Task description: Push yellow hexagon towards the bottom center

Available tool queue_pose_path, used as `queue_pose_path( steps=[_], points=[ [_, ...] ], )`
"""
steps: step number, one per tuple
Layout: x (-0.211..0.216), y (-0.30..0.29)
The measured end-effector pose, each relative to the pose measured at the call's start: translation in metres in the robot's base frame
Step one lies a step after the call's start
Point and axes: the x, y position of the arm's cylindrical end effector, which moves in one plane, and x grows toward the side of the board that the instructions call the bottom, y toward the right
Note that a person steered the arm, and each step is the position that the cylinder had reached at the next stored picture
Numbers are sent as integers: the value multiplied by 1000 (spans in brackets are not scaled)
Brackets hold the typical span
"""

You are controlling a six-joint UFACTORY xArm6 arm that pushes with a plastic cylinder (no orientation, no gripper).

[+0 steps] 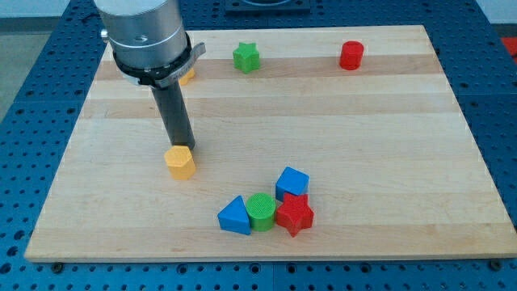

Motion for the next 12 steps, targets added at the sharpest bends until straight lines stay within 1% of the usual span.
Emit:
queue_pose_path(
  steps=[1,2,3,5,6,7,8,9,10,11,12],
  points=[
    [-4,-13],
    [-11,-44],
    [-4,-55],
    [20,-49],
    [38,-25],
    [42,13],
    [37,17],
    [15,30],
    [24,57],
    [44,71],
    [42,69]
  ],
)
